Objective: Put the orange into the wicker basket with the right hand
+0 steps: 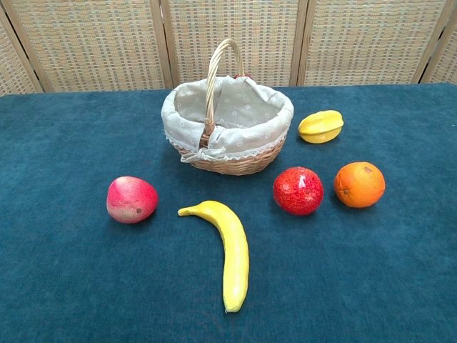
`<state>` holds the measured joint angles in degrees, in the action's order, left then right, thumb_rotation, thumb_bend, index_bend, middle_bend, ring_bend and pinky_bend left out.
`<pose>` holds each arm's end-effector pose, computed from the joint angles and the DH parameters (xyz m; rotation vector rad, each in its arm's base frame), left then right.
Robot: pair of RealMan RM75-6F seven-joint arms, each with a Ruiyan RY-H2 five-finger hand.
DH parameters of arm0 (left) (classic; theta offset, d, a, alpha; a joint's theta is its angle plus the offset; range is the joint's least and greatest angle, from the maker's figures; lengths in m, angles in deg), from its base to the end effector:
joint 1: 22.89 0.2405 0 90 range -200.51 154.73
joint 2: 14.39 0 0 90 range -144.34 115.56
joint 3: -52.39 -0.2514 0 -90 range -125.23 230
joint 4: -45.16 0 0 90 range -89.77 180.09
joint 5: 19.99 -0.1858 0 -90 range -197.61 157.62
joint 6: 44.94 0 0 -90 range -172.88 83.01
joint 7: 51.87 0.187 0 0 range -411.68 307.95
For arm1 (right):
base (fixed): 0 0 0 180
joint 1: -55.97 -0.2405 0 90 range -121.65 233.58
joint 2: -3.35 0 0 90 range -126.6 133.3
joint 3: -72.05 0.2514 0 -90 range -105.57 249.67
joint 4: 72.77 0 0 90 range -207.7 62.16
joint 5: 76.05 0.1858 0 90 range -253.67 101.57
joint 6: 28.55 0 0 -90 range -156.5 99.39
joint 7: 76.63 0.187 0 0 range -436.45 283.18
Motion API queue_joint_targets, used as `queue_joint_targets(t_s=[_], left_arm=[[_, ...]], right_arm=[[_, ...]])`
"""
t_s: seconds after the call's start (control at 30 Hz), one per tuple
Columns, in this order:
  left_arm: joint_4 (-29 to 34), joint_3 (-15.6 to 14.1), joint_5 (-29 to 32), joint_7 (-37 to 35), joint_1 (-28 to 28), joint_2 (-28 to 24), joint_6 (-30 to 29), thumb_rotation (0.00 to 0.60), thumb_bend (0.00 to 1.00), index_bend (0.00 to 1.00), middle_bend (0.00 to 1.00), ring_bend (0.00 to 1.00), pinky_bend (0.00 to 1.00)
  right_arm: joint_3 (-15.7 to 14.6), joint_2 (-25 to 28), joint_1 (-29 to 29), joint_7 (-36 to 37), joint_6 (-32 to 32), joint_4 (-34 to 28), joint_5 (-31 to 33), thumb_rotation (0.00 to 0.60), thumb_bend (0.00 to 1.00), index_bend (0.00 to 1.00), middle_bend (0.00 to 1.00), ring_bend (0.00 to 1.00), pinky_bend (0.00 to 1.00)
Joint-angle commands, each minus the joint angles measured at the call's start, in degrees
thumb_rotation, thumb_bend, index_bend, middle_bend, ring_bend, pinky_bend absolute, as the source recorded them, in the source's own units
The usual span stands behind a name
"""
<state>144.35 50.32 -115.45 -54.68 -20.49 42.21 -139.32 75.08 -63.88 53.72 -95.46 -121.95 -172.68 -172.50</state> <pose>-0.2749 0.1681 0.2097 -1.3930 -0.8988 -0.9766 -0.2386 -0.2037 0.1721 1.4336 -0.6312 0.9562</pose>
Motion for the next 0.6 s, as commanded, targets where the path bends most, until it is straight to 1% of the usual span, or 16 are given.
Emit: queue_joint_targets(t_s=[0.03, 0.17, 0.27, 0.4, 0.47, 0.5, 0.53, 0.57, 0.6], left_arm=[[0.1, 0.0, 0.0, 0.1, 0.0, 0.0, 0.1, 0.6, 0.0, 0.0, 0.0, 0.0, 0.0], [0.2, 0.0, 0.1, 0.6, 0.0, 0.2, 0.1, 0.6, 0.0, 0.0, 0.0, 0.0, 0.0], [0.3, 0.1, 0.2, 1.2, 0.0, 0.3, 0.2, 0.6, 0.0, 0.0, 0.0, 0.0, 0.0], [0.5, 0.5, 1.0, 2.3, -0.4, 0.7, 1.0, 0.6, 0.0, 0.0, 0.0, 0.0, 0.0], [0.6, 0.9, 2.0, 2.9, -0.8, 1.0, 1.8, 0.6, 0.0, 0.0, 0.0, 0.0, 0.0], [0.6, 1.1, 2.4, 3.1, -1.0, 1.2, 2.2, 0.6, 0.0, 0.0, 0.0, 0.0, 0.0], [0.7, 1.3, 2.8, 3.3, -1.1, 1.3, 2.5, 0.6, 0.0, 0.0, 0.0, 0.0, 0.0], [0.7, 1.5, 3.5, 3.6, -1.4, 1.5, 3.1, 0.6, 0.0, 0.0, 0.0, 0.0, 0.0], [0.8, 1.6, 4.0, 3.9, -1.5, 1.6, 3.4, 0.6, 0.0, 0.0, 0.0, 0.0, 0.0]], right_arm=[[-0.1, 0.0, 0.2, 0.2, -0.1, 0.0, -0.1, 0.6, 0.0, 0.0, 0.0, 0.0, 0.0], [-0.5, 0.4, 0.0, 1.5, 0.5, 0.1, -0.4, 0.6, 0.0, 0.0, 0.0, 0.0, 0.0], [-0.3, 1.1, -2.5, 6.9, 4.8, 0.3, 0.4, 0.6, 0.0, 0.0, 0.0, 0.0, 0.0], [1.9, 0.7, -9.3, 12.3, 14.3, 2.8, 2.1, 0.6, 0.0, 0.0, 0.0, 0.0, 0.0], [2.5, 0.8, -13.8, 15.7, 21.7, 2.9, 3.8, 0.6, 0.0, 0.0, 0.0, 0.0, 0.0], [2.9, 0.7, -15.5, 16.6, 24.5, 3.1, 4.4, 0.6, 0.0, 0.0, 0.0, 0.0, 0.0], [3.1, 0.7, -16.7, 17.0, 26.4, 3.3, 5.0, 0.6, 0.0, 0.0, 0.0, 0.0, 0.0], [3.3, 0.2, -18.8, 16.0, 29.9, 3.8, 5.8, 0.6, 0.0, 0.0, 0.0, 0.0, 0.0], [3.5, -0.1, -19.9, 14.9, 31.6, 4.1, 6.6, 0.6, 0.0, 0.0, 0.0, 0.0, 0.0]])
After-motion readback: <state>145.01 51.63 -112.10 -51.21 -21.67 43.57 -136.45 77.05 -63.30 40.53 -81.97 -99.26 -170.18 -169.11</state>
